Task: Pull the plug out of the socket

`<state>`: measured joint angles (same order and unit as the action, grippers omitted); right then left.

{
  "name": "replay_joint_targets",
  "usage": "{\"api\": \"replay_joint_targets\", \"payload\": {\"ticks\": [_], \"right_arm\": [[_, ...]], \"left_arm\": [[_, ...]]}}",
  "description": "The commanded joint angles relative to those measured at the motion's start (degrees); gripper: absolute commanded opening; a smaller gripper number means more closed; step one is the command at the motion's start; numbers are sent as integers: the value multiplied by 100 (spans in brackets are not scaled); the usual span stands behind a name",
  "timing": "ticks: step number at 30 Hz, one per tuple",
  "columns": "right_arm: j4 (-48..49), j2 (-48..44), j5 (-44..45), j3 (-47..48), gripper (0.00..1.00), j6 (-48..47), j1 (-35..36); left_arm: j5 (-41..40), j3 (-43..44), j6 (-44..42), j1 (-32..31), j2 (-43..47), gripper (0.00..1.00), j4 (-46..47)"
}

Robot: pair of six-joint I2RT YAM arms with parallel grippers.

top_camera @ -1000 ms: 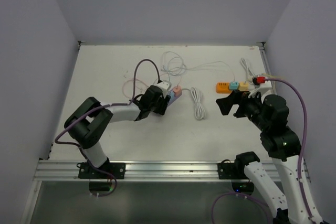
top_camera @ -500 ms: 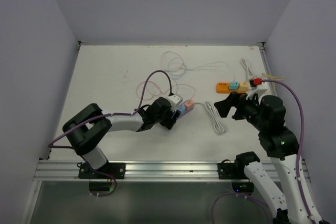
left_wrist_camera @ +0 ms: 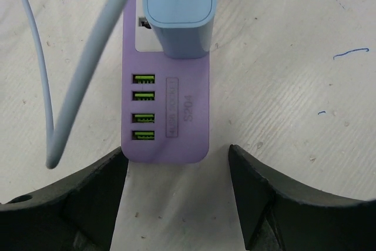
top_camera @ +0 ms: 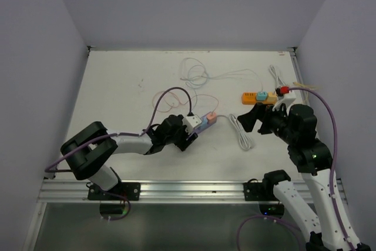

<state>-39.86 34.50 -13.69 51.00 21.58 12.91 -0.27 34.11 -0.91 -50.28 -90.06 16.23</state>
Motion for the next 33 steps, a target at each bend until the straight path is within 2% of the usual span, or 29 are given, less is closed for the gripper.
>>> {"api": "replay_joint_targets", "payload": {"ticks": [1,6,13,19,21,23,27,29,33], "right_arm": [[30,48,-292,24,99,-49,28],[83,92,-380,6,99,4,28],[57,48,-397,-64,99,-14,36],[302,30,-397,-353,99,13,36],[434,48,-327,-633,99,-31,28],[619,100,-406,-793,99,-215,28],[1365,197,-748,-1450,99,-67,36],[2005,215,-670,-1750,99,21,63],[2877,259,75,-2410,99,-49,273]], "left_arm": [[159,-168,-577,10,165,73,600],[632,43,-630,159,-195,72,557],[1380,368,-446,554,-600,63,487],[1697,509,-226,555,-899,49,451],[1846,535,-130,555,-1013,39,434],[1943,562,-77,555,-1092,29,381],[1891,544,-50,528,-1136,28,390],[1908,553,-50,528,-1171,23,381],[1838,667,-59,476,-1338,23,224]]}}
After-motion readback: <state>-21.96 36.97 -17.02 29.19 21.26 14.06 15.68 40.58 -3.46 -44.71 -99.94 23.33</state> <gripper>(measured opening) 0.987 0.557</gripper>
